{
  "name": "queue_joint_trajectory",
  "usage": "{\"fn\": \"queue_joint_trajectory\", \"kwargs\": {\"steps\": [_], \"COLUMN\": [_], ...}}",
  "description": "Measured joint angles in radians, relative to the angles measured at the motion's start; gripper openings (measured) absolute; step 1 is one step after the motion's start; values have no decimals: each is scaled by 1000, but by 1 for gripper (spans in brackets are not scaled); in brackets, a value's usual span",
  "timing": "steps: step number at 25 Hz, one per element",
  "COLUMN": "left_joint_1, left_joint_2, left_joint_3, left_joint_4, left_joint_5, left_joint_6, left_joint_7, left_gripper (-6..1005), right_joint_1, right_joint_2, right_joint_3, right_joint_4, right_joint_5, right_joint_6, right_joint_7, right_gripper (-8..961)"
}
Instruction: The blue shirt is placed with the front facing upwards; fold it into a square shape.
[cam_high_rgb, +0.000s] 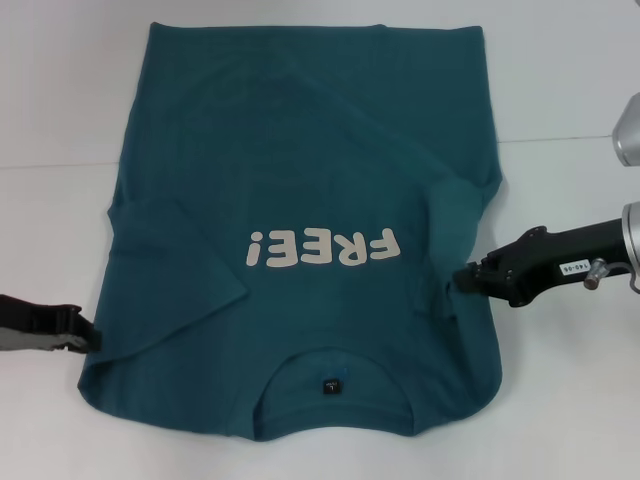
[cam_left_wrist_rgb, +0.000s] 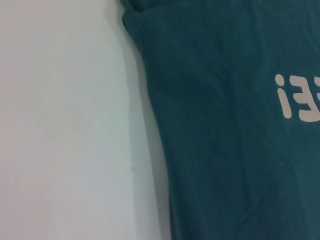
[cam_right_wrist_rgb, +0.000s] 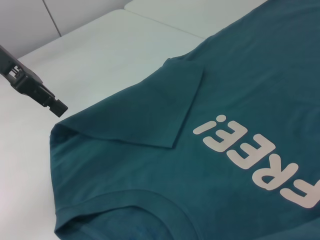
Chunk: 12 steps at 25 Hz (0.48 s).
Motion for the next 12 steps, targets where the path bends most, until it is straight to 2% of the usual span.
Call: {"fn": "queue_joint_trajectory", "kwargs": {"steps": [7,12], "left_joint_1": [-3,-12], "left_joint_2": [-1,3], "left_joint_3": [-2,-2], "left_joint_4": [0,28], "left_joint_5": [-2,2], "left_joint_6": [-7,-7], "left_joint_7": [-6,-16], "left_gripper": [152,361], "right_joint_1": [6,10], "right_joint_2": [-2,-2], "right_joint_3": [1,0], "right_joint_4": [2,2], "right_joint_5": [0,0], "right_joint_6": [1,1], "right_joint_7": [6,11], "right_gripper": [14,15]}}
